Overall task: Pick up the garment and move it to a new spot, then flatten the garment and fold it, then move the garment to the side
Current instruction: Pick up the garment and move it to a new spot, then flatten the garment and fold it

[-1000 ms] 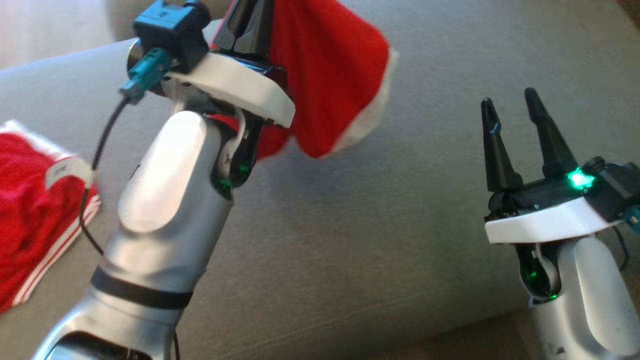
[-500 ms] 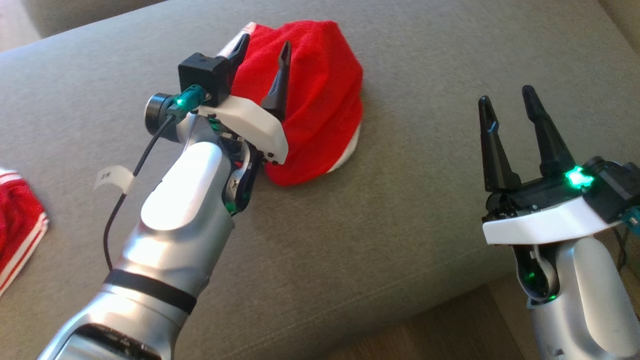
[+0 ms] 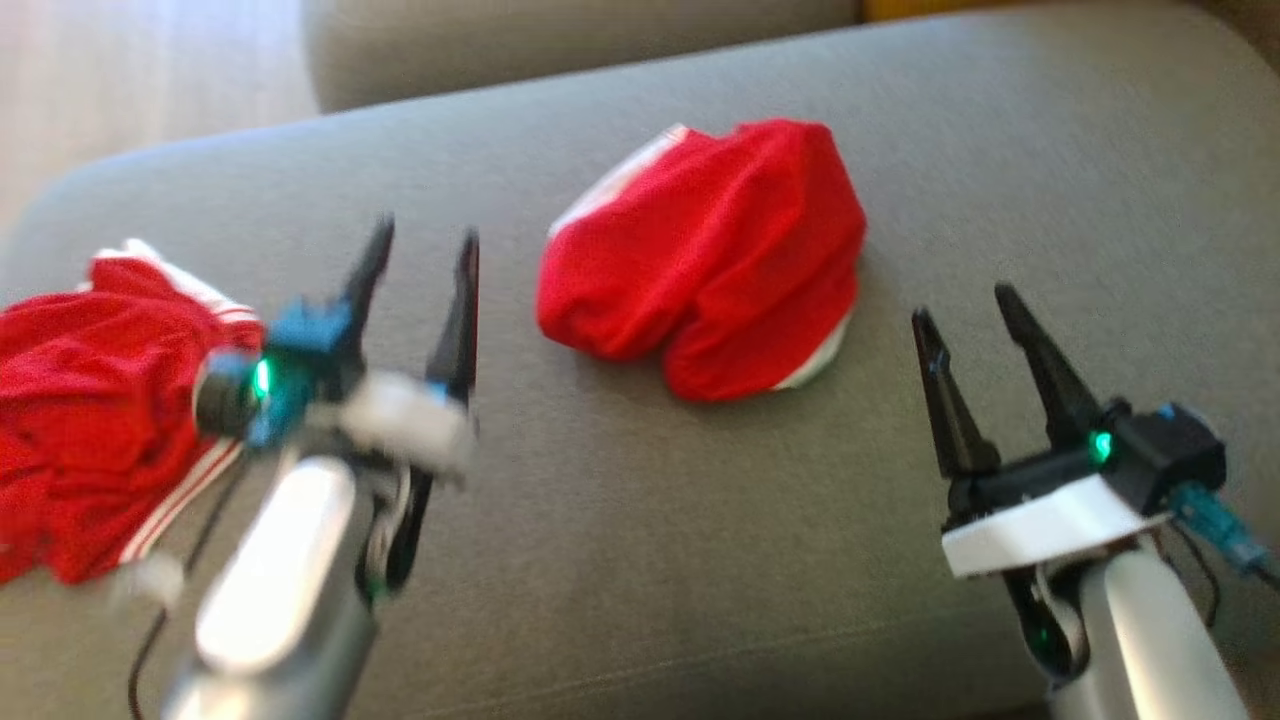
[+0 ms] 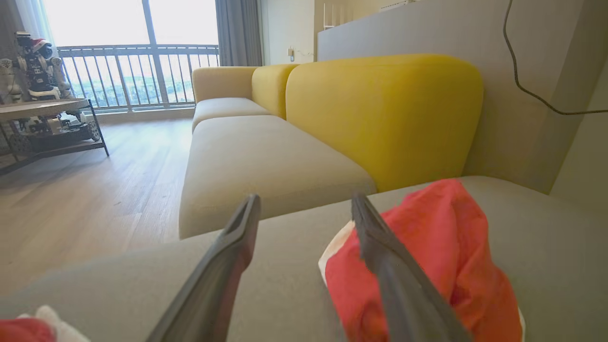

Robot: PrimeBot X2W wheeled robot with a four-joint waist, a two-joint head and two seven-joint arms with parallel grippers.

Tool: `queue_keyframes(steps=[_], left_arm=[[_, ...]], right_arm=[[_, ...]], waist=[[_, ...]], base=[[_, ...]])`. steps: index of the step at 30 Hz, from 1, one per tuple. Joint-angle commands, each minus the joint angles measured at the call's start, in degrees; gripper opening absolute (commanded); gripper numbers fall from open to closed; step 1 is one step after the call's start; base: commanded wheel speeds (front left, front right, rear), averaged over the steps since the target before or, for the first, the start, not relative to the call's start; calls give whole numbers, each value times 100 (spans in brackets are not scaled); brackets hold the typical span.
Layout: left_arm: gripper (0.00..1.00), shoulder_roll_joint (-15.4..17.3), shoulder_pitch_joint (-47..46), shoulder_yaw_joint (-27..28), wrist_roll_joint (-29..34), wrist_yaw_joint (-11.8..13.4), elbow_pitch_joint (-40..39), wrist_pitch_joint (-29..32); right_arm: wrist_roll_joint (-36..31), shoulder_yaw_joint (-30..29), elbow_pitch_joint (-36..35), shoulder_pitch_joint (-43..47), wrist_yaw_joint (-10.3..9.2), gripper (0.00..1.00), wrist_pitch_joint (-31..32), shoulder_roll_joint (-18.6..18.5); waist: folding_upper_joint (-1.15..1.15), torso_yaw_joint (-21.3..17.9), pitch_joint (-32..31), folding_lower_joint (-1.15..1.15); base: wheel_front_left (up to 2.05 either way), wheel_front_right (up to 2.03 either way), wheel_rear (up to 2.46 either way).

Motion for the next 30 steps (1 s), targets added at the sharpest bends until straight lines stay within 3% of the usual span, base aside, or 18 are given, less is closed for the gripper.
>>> queue_keyframes(steps=[1,7,11,16,22,30], left_arm=[[100,206,91,288,68,82,-366,-44],[100,180,1145,606,290,511,-993,-44],[100,-78,1661,793,424,599,-1396,-44],[100,-241,1833,896,746,437,-1666,-44],[100,-420,1842,887,914,180,-1557,-44],[100,-703,1762,801,1025,5,-1495,-44]], right_arm=[[-61,113,-123,-12,-1,100,-37,4],[-95,83,-52,238,-1,100,-37,4],[-72,124,-69,344,-1,100,-37,4],[-72,201,-59,325,-1,100,-36,4],[-471,738,26,-123,-1,100,180,4],[-1314,958,1305,-1262,-1,100,752,-116]], waist=[[0,382,-368,1],[0,614,-511,1],[0,766,-561,1],[0,1063,-561,1],[0,1496,-350,1],[0,2187,68,1]], base=[[0,0,0],[0,0,0],[0,0,0],[0,0,0],[0,0,0],[0,0,0]])
